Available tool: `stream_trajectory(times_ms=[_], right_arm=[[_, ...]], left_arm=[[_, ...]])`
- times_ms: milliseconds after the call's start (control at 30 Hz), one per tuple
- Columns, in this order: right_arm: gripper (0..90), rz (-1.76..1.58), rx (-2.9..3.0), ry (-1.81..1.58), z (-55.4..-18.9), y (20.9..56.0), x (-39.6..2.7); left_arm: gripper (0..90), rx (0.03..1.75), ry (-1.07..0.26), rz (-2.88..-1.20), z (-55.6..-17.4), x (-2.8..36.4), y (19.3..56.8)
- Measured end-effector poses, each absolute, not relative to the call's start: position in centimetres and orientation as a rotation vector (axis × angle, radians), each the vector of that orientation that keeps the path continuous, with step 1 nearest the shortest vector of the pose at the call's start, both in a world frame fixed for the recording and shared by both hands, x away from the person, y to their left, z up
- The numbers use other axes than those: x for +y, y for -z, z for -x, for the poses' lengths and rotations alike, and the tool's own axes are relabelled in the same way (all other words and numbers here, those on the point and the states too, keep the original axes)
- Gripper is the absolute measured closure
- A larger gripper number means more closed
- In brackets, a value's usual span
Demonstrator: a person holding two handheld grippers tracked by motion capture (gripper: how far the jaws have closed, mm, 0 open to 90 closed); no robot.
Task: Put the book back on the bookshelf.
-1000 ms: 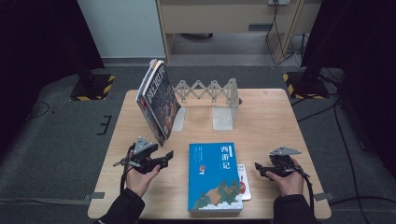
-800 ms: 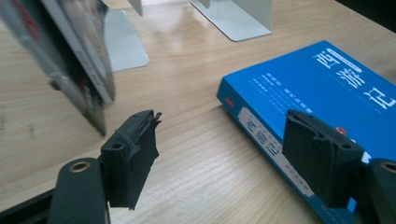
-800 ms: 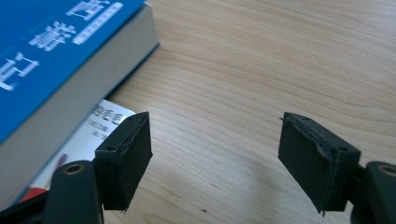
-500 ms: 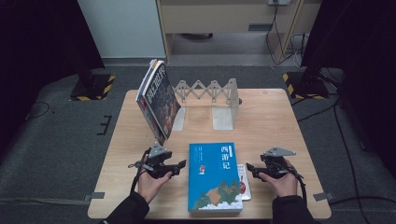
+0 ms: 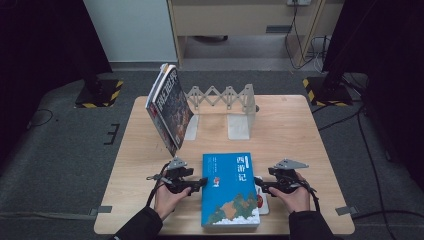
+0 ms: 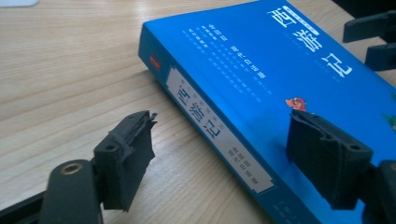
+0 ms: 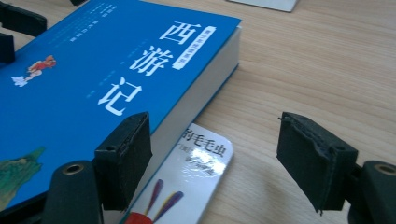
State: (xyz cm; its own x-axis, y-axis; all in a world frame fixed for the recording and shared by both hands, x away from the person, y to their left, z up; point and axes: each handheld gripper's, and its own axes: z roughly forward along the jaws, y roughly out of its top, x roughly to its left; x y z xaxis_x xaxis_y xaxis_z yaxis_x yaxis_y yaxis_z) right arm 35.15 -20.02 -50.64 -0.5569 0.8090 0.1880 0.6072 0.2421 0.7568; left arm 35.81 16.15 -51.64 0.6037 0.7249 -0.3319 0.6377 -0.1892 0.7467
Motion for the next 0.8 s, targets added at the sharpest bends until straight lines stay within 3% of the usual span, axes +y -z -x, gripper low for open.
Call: stream_trajectory(times_ms=[533, 800], right_arm=[[28.0, -1.296, 2.219, -1.269, -34.9, 49.9, -20.0], [27.9, -1.281, 2.255, -1.289, -34.8, 50.1, -19.2]], left_arm=[[7.2, 1.108, 0.073, -1.757, -36.1, 15.4, 54.2], [7.0, 1.084, 0.089, -1.751, -36.4, 15.2, 54.4]])
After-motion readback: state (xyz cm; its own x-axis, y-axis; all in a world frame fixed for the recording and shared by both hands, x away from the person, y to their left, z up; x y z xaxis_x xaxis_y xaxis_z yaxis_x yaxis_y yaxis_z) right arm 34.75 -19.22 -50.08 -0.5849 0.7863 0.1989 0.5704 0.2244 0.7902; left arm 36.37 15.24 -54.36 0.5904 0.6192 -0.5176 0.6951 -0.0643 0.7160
